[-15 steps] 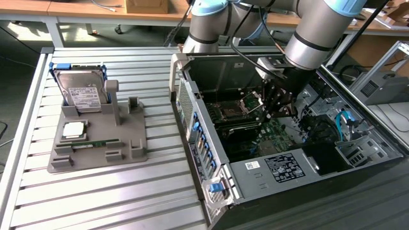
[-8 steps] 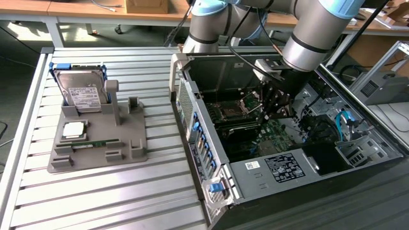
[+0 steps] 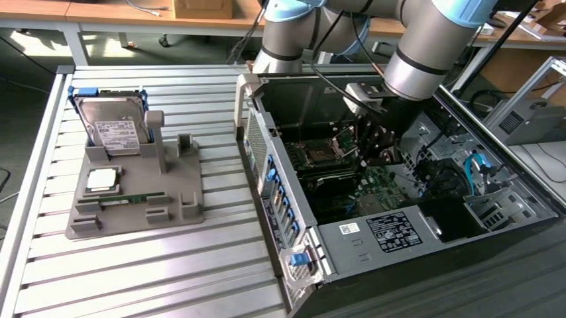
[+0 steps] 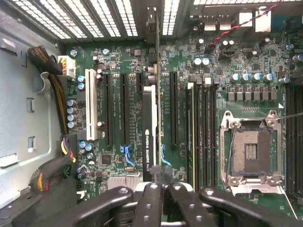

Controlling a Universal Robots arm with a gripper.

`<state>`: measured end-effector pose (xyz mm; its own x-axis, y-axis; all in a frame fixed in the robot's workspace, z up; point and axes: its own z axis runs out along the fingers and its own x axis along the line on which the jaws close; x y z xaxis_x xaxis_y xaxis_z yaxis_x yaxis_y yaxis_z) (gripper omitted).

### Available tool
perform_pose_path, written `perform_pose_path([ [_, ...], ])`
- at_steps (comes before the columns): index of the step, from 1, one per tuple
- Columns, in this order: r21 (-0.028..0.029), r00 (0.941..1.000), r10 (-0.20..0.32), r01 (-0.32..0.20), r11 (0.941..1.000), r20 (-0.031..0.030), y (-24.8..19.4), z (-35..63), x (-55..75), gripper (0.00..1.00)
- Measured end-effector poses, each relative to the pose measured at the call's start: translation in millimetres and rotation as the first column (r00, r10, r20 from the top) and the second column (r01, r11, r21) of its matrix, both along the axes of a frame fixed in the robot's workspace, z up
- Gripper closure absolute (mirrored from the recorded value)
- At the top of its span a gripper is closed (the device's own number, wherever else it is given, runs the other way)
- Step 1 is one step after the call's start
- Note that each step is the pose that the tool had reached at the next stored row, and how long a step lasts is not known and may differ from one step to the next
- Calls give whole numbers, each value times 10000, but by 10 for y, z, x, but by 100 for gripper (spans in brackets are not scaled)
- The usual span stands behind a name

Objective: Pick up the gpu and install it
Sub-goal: 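Press down on the gpu until it lock into place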

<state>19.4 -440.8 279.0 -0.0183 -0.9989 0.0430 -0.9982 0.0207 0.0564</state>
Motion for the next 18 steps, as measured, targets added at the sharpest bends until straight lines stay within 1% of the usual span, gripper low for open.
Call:
perform_pose_path([
  [2, 0, 10000, -4, 4, 10000, 12, 0, 81, -9, 89],
  [3, 3, 10000, -1, 1, 10000, 22, 0, 82, -54, 89],
  [7, 0, 10000, -2, 2, 10000, 23, 0, 83, -244, 89],
  [9, 1, 10000, -2, 2, 10000, 23, 0, 73, -369, 89],
  [11, 1, 10000, 0, 0, 10000, 23, 0, 58, -465, 89],
  [18, 12, 10000, -1, 1, 10000, 22, 0, -9, -768, 89],
])
